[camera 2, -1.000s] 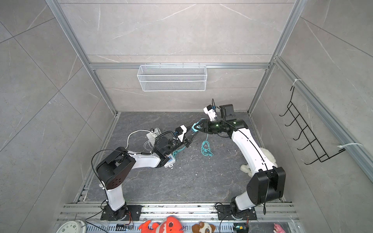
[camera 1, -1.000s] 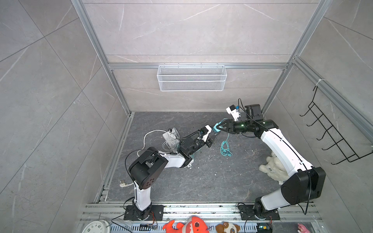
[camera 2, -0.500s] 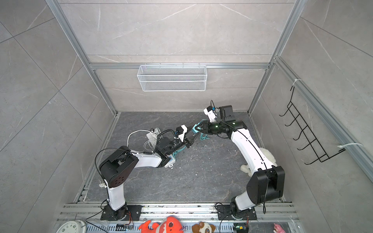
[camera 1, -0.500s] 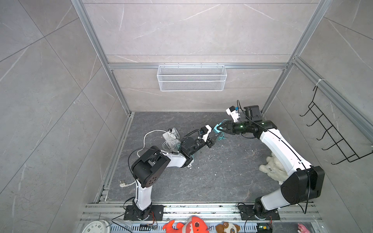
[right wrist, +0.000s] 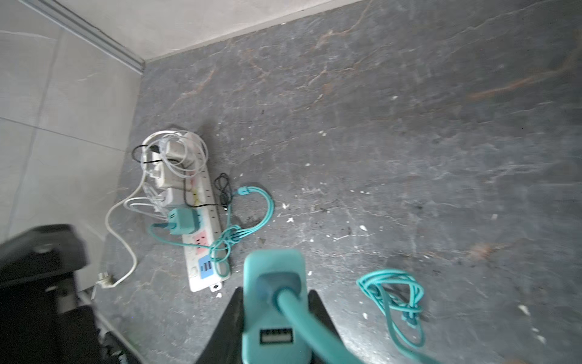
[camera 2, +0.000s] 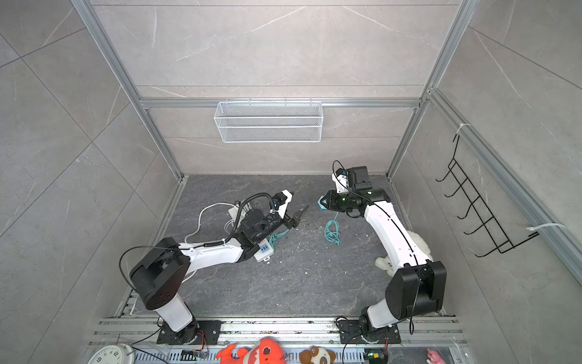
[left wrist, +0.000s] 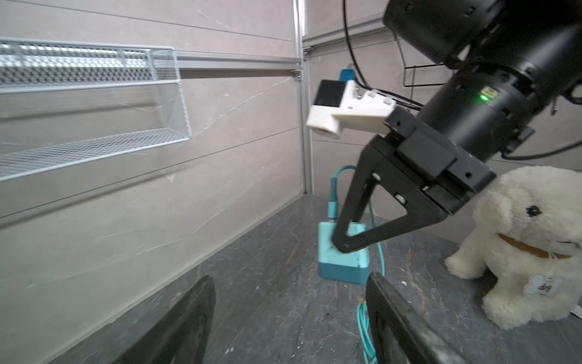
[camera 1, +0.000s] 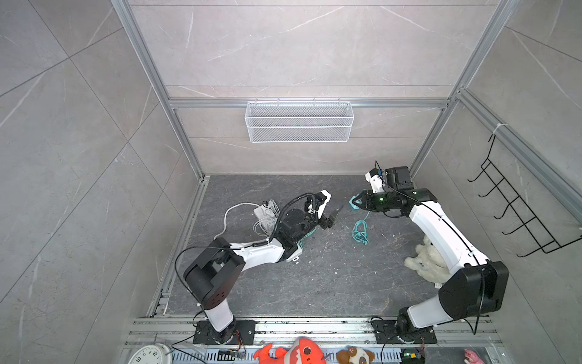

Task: Insert the plug
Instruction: 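Carry the charger over the strip with the right gripper while the left arm withdraws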

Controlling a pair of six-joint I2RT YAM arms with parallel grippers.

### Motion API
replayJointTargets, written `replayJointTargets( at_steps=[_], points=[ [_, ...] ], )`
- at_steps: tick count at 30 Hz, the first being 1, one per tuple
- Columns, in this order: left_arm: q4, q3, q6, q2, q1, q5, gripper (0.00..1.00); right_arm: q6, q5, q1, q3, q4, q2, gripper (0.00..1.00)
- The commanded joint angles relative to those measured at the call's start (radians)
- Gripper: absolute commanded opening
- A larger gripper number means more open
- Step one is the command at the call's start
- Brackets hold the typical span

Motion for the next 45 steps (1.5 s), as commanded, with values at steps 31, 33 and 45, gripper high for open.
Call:
replayJointTargets(
  at_steps=[31, 33, 45],
  points=[
    [-1.609, -0.207, -0.872, -0.985, 0.012, -0.859, 0.78, -0.152, 0.521, 0.722, -0.023, 0.351, 0.134, 0.01],
    [-1.602, -0.213, -0.871, -0.988, 0.012, -0.86, 0.78, -0.146, 0.518, 0.761, -0.038, 0.383, 0.149, 0.0],
    [-1.485, -0.261, -0.882, -0.921, 0.012, -0.895, 0.79, -0.163, 0.5, 0.91, -0.245, 0.454, 0.106, 0.0]
  ],
)
